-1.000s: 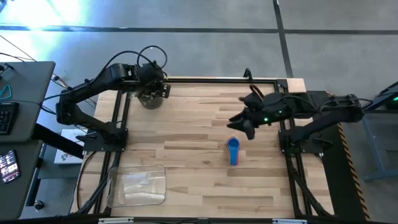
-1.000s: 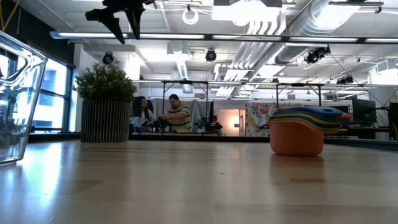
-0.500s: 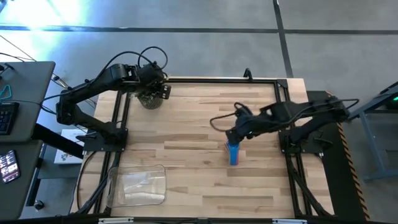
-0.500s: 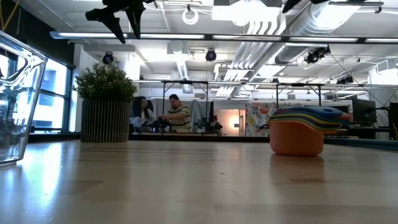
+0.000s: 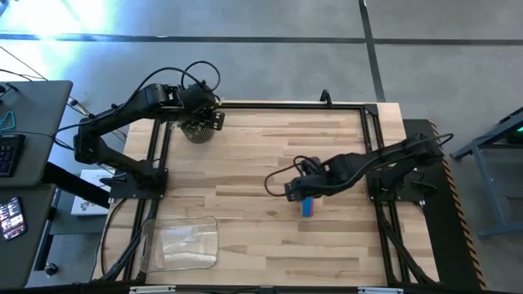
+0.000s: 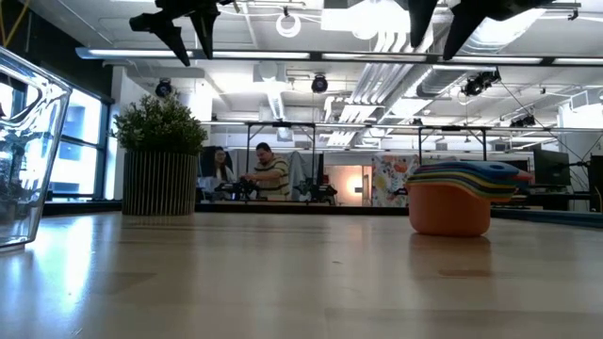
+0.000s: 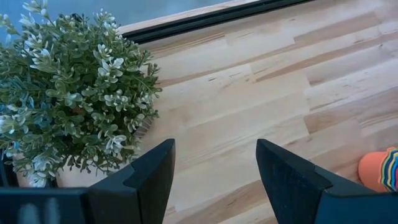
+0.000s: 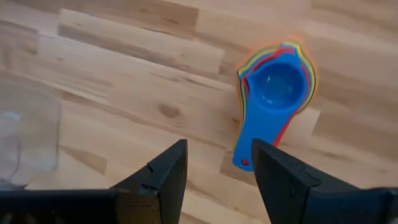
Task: Nest measuring cups in basket
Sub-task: Put the nested measuring cups into the transparent bin
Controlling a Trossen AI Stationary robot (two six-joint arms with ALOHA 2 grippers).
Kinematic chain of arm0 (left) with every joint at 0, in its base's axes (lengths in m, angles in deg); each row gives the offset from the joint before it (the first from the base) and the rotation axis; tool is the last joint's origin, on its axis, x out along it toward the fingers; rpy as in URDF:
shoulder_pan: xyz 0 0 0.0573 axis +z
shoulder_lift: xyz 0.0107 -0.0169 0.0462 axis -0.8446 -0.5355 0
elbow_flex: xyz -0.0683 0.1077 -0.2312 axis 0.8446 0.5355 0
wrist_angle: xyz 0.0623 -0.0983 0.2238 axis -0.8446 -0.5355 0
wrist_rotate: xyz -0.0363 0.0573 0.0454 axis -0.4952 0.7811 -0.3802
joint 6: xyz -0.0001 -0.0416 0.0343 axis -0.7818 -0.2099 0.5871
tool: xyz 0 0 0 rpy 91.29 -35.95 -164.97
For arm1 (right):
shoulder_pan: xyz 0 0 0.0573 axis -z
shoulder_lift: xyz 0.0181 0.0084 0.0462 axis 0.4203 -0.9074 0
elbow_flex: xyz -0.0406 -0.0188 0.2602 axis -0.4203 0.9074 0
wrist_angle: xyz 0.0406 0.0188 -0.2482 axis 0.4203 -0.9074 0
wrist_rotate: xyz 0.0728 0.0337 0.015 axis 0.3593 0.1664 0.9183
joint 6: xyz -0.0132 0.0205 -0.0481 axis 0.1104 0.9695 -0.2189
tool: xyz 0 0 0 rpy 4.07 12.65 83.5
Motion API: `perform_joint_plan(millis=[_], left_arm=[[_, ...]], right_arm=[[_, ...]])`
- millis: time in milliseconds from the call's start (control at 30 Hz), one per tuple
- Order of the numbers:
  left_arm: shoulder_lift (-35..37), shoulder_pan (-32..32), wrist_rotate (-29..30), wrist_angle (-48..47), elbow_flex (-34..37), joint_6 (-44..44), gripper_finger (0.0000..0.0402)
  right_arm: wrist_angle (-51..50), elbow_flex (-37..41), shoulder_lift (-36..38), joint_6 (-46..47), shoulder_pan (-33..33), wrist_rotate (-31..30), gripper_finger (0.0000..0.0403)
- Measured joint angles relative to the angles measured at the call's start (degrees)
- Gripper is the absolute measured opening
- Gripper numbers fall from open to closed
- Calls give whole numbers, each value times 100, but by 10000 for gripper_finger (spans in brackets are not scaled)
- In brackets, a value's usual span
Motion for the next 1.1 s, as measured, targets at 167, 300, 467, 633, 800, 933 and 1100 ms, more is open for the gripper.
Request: perform_joint_plan(millis=[167,300,467,633,800,933,1100], left_arm=[[0,0,0,-1,0,0,216],[0,0,-2,0,0,0,216],[0,0,-4,-1,0,0,216],[0,0,-4,0,0,0,216],[0,0,-4,-1,0,0,216],[0,0,-4,-2,0,0,216],[0,0,-2,0,0,0,216]], right_arm=[[-5,0,-272,685,-181,29,170],[46,0,-410,1133,-346,29,170],[51,0,-538,1423,-469,41,170],[-90,0,-564,1650,-530,-64,175],[-444,0,-611,1617,-530,-66,223],[-559,40,-671,1487,-541,-162,282],[-255,526,-680,1393,-545,-15,328]])
